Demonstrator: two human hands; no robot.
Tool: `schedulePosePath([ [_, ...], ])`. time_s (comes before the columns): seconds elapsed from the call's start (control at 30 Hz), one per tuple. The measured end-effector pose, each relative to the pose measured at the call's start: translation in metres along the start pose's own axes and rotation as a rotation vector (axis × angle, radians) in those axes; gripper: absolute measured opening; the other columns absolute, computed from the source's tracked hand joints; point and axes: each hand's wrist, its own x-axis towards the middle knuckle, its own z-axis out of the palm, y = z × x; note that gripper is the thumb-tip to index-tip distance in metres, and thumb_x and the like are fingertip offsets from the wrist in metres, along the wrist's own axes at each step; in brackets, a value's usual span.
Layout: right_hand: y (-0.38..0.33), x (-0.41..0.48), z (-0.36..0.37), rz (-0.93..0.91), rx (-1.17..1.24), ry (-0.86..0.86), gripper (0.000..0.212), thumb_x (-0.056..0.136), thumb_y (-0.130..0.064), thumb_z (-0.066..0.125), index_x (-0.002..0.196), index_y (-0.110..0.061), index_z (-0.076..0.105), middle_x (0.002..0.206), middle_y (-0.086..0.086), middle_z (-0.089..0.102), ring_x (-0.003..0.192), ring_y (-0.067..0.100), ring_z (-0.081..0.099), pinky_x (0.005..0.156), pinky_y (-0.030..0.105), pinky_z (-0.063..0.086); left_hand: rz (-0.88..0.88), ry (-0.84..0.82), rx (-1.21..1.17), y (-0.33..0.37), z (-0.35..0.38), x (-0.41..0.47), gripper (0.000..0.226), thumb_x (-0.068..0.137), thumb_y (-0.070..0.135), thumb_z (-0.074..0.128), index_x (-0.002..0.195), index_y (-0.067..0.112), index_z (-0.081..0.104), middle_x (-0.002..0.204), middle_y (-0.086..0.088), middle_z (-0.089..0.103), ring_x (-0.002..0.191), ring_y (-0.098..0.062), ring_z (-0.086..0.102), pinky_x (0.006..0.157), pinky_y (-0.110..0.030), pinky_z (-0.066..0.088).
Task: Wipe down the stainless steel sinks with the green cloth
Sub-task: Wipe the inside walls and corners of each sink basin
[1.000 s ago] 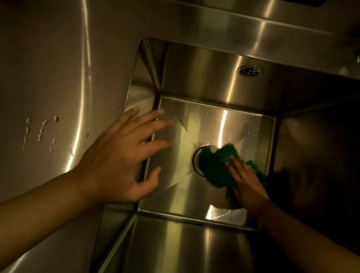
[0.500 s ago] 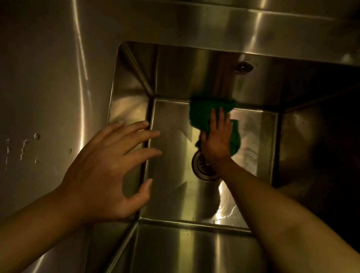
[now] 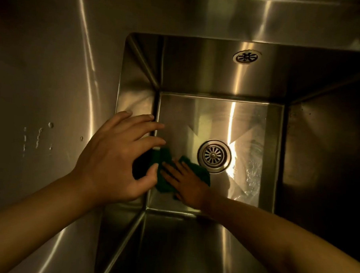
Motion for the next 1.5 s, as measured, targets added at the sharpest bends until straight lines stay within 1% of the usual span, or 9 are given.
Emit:
schedulePosePath([
  [0.17, 0.019, -0.086, 0.005, -0.031, -0.034, -0.150, 0.101, 0.091, -0.036, 0.066, 0.162, -0.028, -0.005, 0.170, 0.001, -0.012, 0.155, 0.033, -0.012, 0.124, 0.051, -0.002, -0.010, -0.013, 0.001, -0.001, 0.001, 0.000, 0.050, 0.083, 0.047, 0.063, 0.125, 0.020, 0.073, 0.143, -0.001, 0.063, 0.139, -0.021, 0.052, 0.124, -0.035, 0.020],
  [0.37, 0.041, -0.164, -0.008, 0.349, 0.057, -0.193, 0.113, 0.087, -0.007, 0.061, 0.156, -0.035, -0.024, 0.164, -0.007, -0.031, 0.153, 0.029, -0.023, 0.126, 0.055, 0.005, -0.009, -0.006, 0.005, 0.001, 0.001, 0.001, 0.049, 0.082, 0.044, 0.060, 0.121, 0.018, 0.075, 0.140, -0.003, 0.064, 0.137, -0.024, 0.054, 0.123, -0.036, 0.022],
  [0.47, 0.053, -0.185, -0.020, 0.526, 0.054, -0.074, 0.106, 0.088, -0.009, 0.060, 0.160, -0.029, -0.015, 0.167, -0.003, -0.023, 0.155, 0.033, -0.013, 0.124, 0.059, 0.016, -0.004, -0.011, 0.008, 0.000, 0.000, 0.001, 0.049, 0.082, 0.042, 0.060, 0.121, 0.017, 0.075, 0.141, -0.005, 0.064, 0.138, -0.025, 0.054, 0.122, -0.040, 0.024],
  [0.53, 0.065, -0.184, -0.030, 0.657, 0.142, 0.021, 0.103, 0.086, 0.002, 0.053, 0.161, -0.028, -0.010, 0.168, -0.002, -0.020, 0.154, 0.036, -0.011, 0.123, 0.060, 0.015, 0.005, -0.009, 0.008, 0.000, 0.001, 0.001, 0.049, 0.082, 0.042, 0.060, 0.121, 0.016, 0.075, 0.141, -0.006, 0.064, 0.138, -0.027, 0.054, 0.121, -0.044, 0.027],
  [0.63, 0.089, -0.165, -0.045, 0.765, 0.163, 0.151, 0.086, 0.088, 0.002, 0.045, 0.161, -0.017, 0.002, 0.169, 0.010, -0.010, 0.154, 0.041, -0.005, 0.122, 0.063, 0.016, 0.011, 0.000, 0.010, 0.000, 0.002, 0.001, 0.050, 0.082, 0.043, 0.060, 0.121, 0.016, 0.075, 0.140, -0.007, 0.064, 0.137, -0.028, 0.055, 0.120, -0.049, 0.030],
  [0.8, 0.134, -0.115, -0.076, 1.006, 0.192, 0.389, 0.081, 0.095, -0.015, 0.049, 0.162, -0.018, 0.003, 0.170, 0.002, -0.006, 0.155, 0.034, 0.004, 0.125, 0.051, 0.016, 0.018, 0.022, 0.013, 0.000, 0.003, 0.001, 0.049, 0.082, 0.043, 0.060, 0.120, 0.016, 0.075, 0.140, -0.006, 0.064, 0.137, -0.028, 0.055, 0.121, -0.044, 0.027],
  [1.1, 0.142, -0.028, -0.097, 0.988, 0.191, 0.502, 0.080, 0.093, -0.024, 0.050, 0.162, -0.012, 0.011, 0.169, 0.013, 0.005, 0.154, 0.043, 0.003, 0.125, 0.055, 0.009, 0.011, 0.039, 0.017, 0.001, 0.004, 0.001, 0.047, 0.082, 0.041, 0.063, 0.119, 0.015, 0.076, 0.139, -0.005, 0.065, 0.135, -0.026, 0.056, 0.121, -0.041, 0.028],
  [1.33, 0.071, 0.033, -0.071, 0.602, 0.200, 0.418, 0.083, 0.091, -0.011, 0.058, 0.162, -0.016, 0.015, 0.170, 0.010, 0.006, 0.155, 0.041, -0.001, 0.126, 0.055, 0.004, 0.007, 0.034, 0.021, -0.002, 0.006, 0.001, 0.049, 0.082, 0.044, 0.062, 0.122, 0.018, 0.074, 0.141, -0.003, 0.064, 0.138, -0.024, 0.054, 0.123, -0.036, 0.023],
  [1.5, 0.023, 0.040, -0.035, 0.317, 0.146, 0.246, 0.082, 0.094, -0.013, 0.058, 0.162, -0.015, 0.011, 0.170, 0.012, 0.002, 0.154, 0.042, -0.003, 0.126, 0.054, 0.003, 0.002, -0.004, 0.050, 0.000, 0.004, 0.002, 0.049, 0.083, 0.045, 0.060, 0.122, 0.018, 0.075, 0.139, -0.003, 0.066, 0.137, -0.025, 0.055, 0.122, -0.040, 0.024],
])
